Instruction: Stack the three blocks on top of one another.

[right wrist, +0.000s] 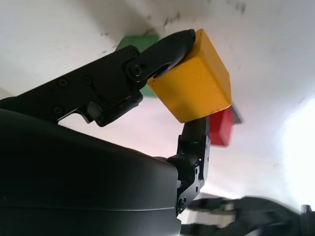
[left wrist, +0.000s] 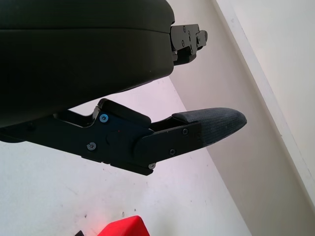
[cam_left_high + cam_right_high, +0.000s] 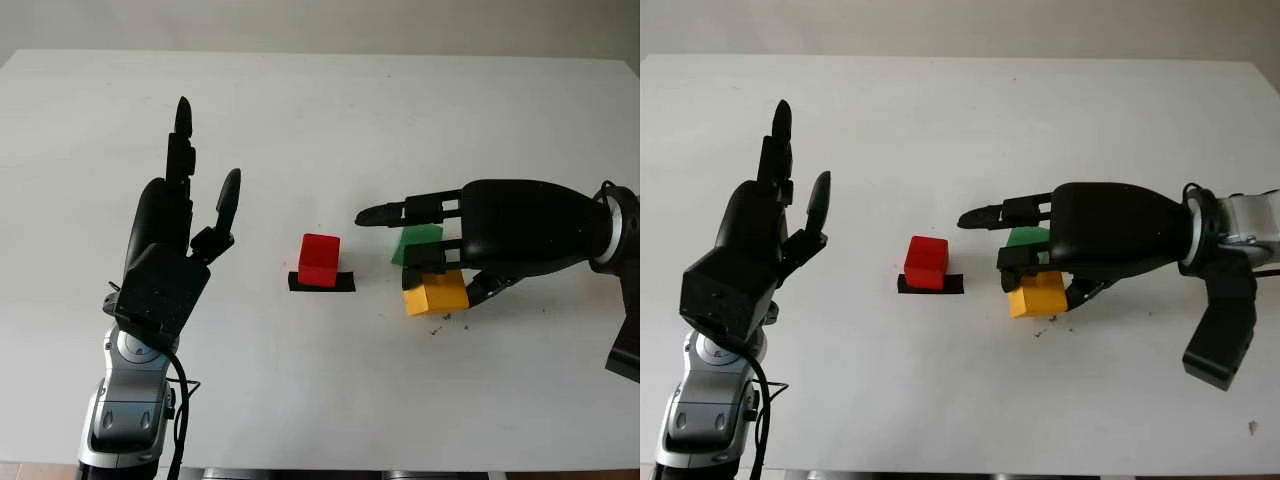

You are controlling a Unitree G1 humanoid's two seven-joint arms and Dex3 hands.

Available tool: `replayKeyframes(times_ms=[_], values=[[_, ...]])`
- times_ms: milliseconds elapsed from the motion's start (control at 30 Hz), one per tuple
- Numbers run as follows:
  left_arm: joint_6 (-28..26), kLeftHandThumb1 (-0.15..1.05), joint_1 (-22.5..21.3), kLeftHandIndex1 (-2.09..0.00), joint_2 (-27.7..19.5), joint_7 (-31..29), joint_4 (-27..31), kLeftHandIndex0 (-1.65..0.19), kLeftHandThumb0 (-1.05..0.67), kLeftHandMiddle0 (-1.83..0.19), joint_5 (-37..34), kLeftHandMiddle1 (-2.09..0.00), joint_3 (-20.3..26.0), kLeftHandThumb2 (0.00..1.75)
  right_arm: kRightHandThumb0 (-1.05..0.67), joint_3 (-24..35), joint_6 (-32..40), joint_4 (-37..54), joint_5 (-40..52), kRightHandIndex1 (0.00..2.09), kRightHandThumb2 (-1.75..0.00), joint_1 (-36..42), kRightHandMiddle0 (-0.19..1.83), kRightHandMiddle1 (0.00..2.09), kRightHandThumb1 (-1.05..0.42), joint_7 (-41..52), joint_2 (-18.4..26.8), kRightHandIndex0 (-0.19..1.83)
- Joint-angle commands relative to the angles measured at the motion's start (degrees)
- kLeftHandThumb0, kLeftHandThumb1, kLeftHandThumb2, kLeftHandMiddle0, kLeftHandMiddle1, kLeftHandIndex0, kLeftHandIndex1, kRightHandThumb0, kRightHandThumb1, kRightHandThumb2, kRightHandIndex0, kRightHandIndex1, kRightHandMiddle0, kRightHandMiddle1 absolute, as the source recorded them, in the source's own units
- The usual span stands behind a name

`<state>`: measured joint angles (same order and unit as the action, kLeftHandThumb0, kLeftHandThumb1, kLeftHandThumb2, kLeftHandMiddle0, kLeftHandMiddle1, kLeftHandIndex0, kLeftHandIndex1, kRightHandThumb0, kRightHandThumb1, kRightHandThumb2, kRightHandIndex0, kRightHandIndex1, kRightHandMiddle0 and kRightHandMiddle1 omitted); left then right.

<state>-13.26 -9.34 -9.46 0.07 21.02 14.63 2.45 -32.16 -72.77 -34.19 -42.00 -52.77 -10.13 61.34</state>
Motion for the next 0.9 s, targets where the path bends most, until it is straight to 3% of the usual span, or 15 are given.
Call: replayKeyframes(times_ms=[0, 133, 333, 700, 867], values=[[0.4, 1.05, 0.5, -0.06, 0.0, 0.3, 1.0, 0.14, -0.70, 0.15, -0.4, -0.06, 0.4, 0.66, -0.40, 1.5, 4.9, 2.5, 12.8, 0.08, -0.06, 0.4, 0.49, 1.29, -0.90, 9.8, -0.2, 0.28], [1.1, 1.05, 0.5, -0.06, -0.1, 0.6, 0.7, 0.14, -0.69, 0.15, -0.2, -0.06, 0.3, 0.66, -0.38, 3.8, 17.1, 8.4, 30.7, 0.09, -0.05, 1.0, 0.52, 1.31, -0.89, 27.0, -2.2, 0.30], [0.6, 1.05, 0.7, -0.06, 0.4, 0.7, 0.8, 0.14, -0.71, 0.14, -0.6, -0.06, 0.5, 0.66, -0.37, 10.8, 34.9, 15.9, 42.6, 0.08, -0.05, 1.2, 0.58, 1.27, -0.85, 43.8, -7.2, 0.31], [2.9, 1.05, -0.3, -0.06, -0.2, 0.6, -0.3, 0.14, -0.76, 0.14, -2.7, -0.05, 1.9, 0.67, -0.37, 15.5, 55.0, 17.4, 42.2, 0.04, -0.06, -4.0, 0.48, 1.41, -0.89, 56.8, -19.6, 0.24], [3.5, 1.05, -0.7, -0.07, 0.2, 1.1, -0.7, 0.11, -0.77, 0.13, -3.5, -0.06, 2.5, 0.68, -0.38, 15.2, 58.1, 16.1, 39.7, 0.04, -0.06, -6.4, 0.43, 1.51, -0.91, 59.4, -23.7, 0.22]])
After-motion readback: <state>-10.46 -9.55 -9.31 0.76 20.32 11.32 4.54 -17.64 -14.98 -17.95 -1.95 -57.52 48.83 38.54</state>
